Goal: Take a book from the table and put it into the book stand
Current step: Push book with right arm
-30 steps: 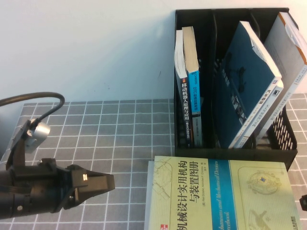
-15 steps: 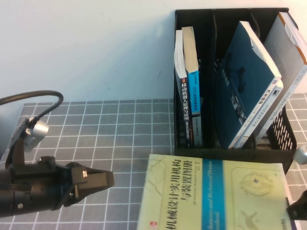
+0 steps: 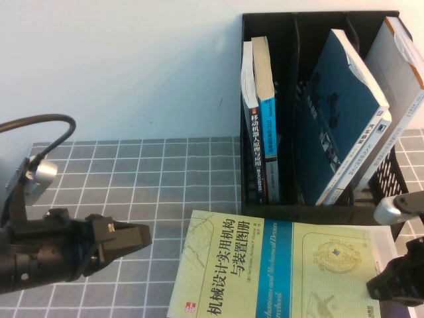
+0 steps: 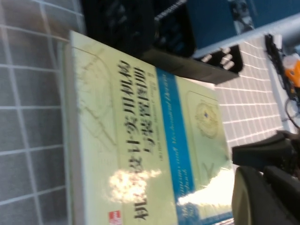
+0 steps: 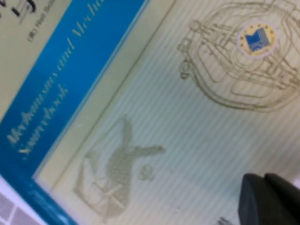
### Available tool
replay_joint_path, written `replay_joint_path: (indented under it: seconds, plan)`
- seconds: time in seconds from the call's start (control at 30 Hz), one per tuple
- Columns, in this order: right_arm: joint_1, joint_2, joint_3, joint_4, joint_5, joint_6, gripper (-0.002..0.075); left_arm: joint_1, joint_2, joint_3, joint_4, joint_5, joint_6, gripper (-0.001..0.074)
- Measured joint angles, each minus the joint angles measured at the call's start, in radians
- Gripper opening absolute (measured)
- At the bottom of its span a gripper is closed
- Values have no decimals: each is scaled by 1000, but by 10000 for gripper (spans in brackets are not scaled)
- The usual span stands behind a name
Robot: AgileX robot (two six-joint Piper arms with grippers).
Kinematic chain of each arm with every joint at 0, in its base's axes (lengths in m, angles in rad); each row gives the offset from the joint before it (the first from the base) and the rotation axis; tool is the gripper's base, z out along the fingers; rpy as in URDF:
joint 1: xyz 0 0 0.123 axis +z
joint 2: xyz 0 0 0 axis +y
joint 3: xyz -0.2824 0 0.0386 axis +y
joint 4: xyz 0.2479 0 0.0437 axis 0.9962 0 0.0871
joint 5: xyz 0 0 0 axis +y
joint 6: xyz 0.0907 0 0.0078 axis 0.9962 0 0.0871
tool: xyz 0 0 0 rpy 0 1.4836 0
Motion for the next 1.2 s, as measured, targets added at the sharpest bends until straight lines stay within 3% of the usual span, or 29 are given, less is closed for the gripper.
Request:
replay_joint_path:
  seconds: [0.2,0.33,0.63,0.8,0.87,1.03,1.2]
  plan:
    - [0,0,-18,-321,-42,344,-3,60,0,0,53,-4,-18,171]
    - [0,19,-23,-382,-93,416,-3,88,2,0,64,-8,-43,266]
    - [28,193,-111,-38,-108,104,-3,90,80,0,65,111,-71,310]
    - [41,212,-132,42,-100,50,-3,97,170,-2,66,117,-57,325]
    - [41,216,-132,46,-99,41,-3,120,209,-2,66,114,-41,373]
    - [41,216,-132,48,-91,8,-3,201,317,-29,64,151,23,592]
    - [41,217,-134,54,-69,-15,-3,230,466,-89,36,264,100,654]
